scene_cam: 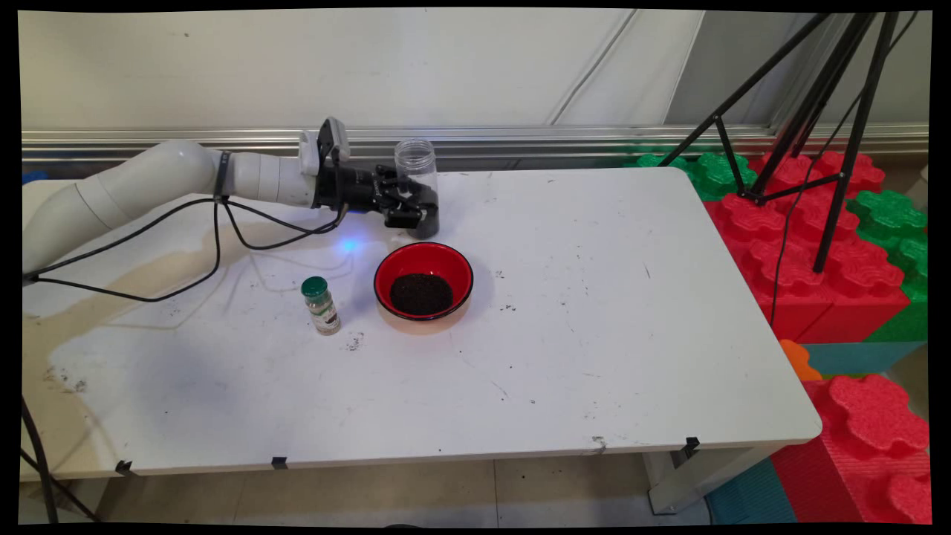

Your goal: Pour the black seasoning powder in the red bowl

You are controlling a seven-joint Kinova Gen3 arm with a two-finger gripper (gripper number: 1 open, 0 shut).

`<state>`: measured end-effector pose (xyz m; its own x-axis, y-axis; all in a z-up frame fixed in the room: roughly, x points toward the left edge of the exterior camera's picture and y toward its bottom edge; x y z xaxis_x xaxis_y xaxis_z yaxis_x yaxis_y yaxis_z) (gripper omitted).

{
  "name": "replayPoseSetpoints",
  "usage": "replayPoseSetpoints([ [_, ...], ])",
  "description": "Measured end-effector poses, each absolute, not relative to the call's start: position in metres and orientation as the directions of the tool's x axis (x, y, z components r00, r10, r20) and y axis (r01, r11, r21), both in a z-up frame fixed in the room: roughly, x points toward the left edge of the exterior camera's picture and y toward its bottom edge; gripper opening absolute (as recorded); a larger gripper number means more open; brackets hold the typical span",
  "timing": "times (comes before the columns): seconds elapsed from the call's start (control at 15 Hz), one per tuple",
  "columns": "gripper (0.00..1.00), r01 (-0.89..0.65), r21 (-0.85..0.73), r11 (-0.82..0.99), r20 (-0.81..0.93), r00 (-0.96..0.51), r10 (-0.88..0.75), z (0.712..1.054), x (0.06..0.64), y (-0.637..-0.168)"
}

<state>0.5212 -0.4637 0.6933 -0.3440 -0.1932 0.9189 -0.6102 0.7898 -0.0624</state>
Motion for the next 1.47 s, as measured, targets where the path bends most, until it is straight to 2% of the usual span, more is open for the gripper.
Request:
replayPoseSetpoints([
  [0.87,0.0,-0.522,-0.199,0.829,0.892,-0.447,-0.068,0.725,0.519,-0.453],
  [1.47,0.0,-0.293,-0.421,0.859,0.75,-0.645,0.148,0.731,0.518,-0.436],
])
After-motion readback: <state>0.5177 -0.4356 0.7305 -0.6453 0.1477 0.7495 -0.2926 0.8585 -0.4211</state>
